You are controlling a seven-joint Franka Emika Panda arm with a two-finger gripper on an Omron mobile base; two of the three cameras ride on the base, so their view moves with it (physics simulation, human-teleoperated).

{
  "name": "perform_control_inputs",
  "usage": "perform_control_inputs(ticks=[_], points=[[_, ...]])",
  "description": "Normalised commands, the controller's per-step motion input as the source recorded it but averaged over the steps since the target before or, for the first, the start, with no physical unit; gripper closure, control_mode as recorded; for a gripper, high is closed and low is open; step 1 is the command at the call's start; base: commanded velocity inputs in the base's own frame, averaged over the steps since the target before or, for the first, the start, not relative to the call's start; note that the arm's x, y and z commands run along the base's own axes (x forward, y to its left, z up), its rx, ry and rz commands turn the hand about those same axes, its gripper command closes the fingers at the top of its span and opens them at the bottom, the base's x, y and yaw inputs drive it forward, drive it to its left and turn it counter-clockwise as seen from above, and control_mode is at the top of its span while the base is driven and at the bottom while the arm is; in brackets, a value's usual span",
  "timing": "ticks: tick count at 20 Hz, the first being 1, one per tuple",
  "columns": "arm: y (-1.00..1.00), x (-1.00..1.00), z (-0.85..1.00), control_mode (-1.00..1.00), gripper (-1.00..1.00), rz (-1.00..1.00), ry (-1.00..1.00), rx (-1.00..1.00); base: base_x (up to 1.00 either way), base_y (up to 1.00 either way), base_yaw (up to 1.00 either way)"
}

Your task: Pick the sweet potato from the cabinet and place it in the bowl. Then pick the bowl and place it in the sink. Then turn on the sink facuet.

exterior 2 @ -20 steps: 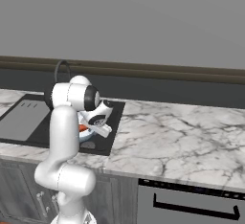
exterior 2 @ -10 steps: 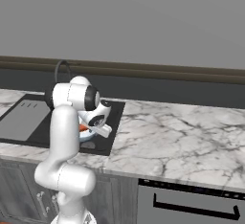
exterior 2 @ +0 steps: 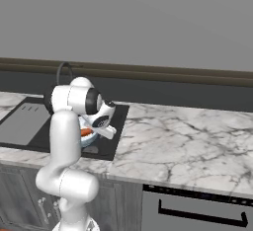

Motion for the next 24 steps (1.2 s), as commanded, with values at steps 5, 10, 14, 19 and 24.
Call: perform_control_inputs(ticks=[5,10,14,19,24], points=[[-0.23,0.0,0.83,-1.0,-1.0,0.0,0.0,0.1,0.0,0.0,0.0],[-0.36,0.0,0.9,-1.0,-1.0,0.0,0.0,0.15,0.0,0.0,0.0],[-0.41,0.0,0.88,-1.0,-1.0,0.0,0.0,0.16,0.0,0.0,0.0],[-0.12,0.0,0.76,-1.0,-1.0,0.0,0.0,0.14,0.0,0.0,0.0],[0.2,-0.05,0.05,-1.0,-1.0,0.03,0.16,0.07,0.0,0.0,0.0]])
